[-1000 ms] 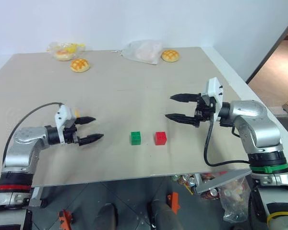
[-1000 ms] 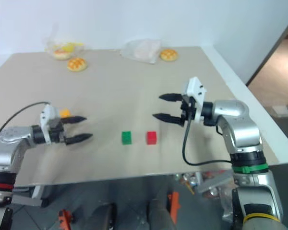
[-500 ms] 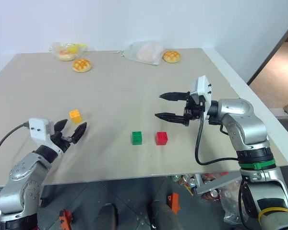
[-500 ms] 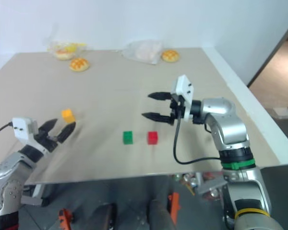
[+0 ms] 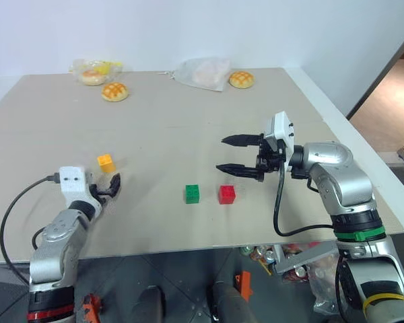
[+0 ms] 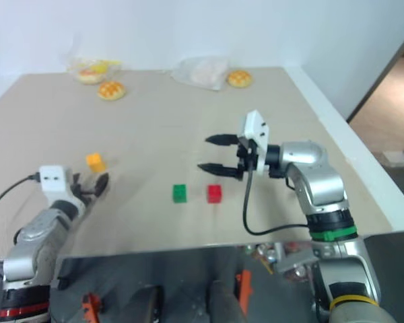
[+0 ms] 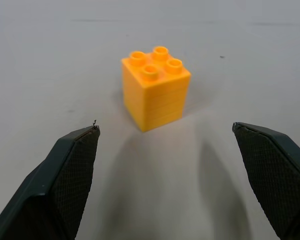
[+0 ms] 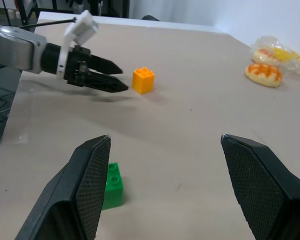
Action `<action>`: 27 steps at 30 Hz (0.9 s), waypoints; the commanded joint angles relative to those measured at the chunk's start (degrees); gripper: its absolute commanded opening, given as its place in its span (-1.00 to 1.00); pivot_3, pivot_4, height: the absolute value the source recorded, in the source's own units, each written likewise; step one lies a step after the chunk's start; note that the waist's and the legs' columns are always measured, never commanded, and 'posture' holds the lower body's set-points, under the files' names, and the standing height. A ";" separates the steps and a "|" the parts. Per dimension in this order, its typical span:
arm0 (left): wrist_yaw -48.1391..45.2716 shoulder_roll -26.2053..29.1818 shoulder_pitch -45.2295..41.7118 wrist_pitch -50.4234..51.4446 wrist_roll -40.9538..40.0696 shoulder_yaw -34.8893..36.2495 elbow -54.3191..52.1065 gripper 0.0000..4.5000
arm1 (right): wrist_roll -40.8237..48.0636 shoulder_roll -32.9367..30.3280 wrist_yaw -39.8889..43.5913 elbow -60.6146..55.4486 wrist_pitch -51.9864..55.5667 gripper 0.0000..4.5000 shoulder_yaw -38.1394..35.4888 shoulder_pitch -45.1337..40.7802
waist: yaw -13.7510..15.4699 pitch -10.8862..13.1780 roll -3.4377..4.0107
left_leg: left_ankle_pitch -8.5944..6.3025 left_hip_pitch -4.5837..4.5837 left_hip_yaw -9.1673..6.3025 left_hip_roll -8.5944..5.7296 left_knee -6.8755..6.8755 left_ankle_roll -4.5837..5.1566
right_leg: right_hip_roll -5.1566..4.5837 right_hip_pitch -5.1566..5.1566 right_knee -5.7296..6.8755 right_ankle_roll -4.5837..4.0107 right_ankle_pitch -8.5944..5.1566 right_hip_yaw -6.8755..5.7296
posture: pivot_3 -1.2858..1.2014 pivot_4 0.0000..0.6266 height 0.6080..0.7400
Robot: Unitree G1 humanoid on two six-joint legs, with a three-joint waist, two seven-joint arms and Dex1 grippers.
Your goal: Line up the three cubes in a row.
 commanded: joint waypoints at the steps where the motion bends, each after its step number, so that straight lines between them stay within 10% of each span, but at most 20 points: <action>1: 1.34 0.27 -2.64 -0.36 1.49 -0.42 1.54 0.95 | 2.15 -0.75 -0.48 -4.29 1.04 0.63 -2.11 -0.07 | -0.07 0.00 0.00 | 0.00 0.00 -0.01 0.01 -0.02 0.00 | 0.01 -0.01 0.00 0.00 0.00 0.00 | 0.03 -0.52 1.00; 27: 7.30 -1.28 -12.55 -2.37 8.73 -3.47 15.66 0.95 | 4.19 -1.40 -2.84 -8.67 3.82 0.63 -1.82 2.35 | 0.01 -0.01 -0.02 | 0.23 0.11 -0.02 -0.03 0.00 -0.06 | 0.00 0.13 -0.02 -0.01 0.07 0.00 | 0.03 -0.52 1.00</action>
